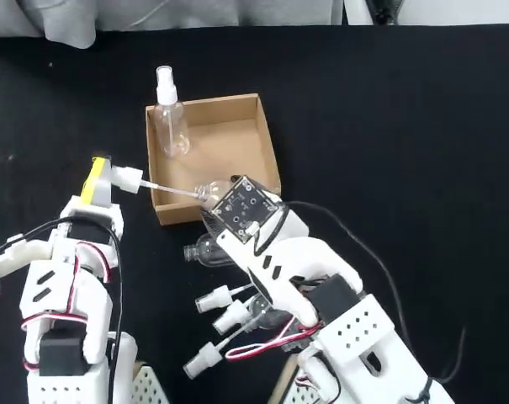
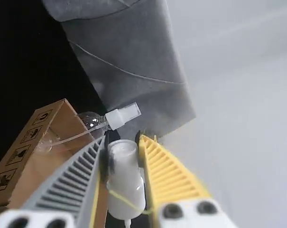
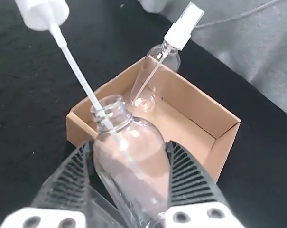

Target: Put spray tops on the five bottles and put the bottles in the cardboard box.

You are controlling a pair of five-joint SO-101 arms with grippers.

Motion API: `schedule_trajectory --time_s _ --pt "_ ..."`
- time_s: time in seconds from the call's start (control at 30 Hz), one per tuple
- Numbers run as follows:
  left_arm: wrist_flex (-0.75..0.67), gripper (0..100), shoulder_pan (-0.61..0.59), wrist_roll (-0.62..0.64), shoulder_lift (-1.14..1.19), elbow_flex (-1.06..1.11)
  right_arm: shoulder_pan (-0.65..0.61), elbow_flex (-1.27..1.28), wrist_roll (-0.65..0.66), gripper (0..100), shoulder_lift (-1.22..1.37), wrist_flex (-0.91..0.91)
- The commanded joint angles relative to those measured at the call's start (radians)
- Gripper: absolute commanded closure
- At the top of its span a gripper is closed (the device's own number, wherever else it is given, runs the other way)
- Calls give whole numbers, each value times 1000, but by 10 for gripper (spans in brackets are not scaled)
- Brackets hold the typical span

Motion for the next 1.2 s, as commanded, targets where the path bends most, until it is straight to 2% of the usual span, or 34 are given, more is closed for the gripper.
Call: schedule_trajectory --time_s 0.0,0.57,1.07,1.17 --pt "-23 970 15 -14 -12 -13 -26 -8 2 977 -31 -29" --pt "-17 970 203 -170 -12 22 -25 13 0 977 -31 -28" --pt "-15 967 211 -176 -3 24 -23 15 0 977 -31 -26" --pt "-15 967 248 -201 -3 24 -23 16 0 977 -33 -15"
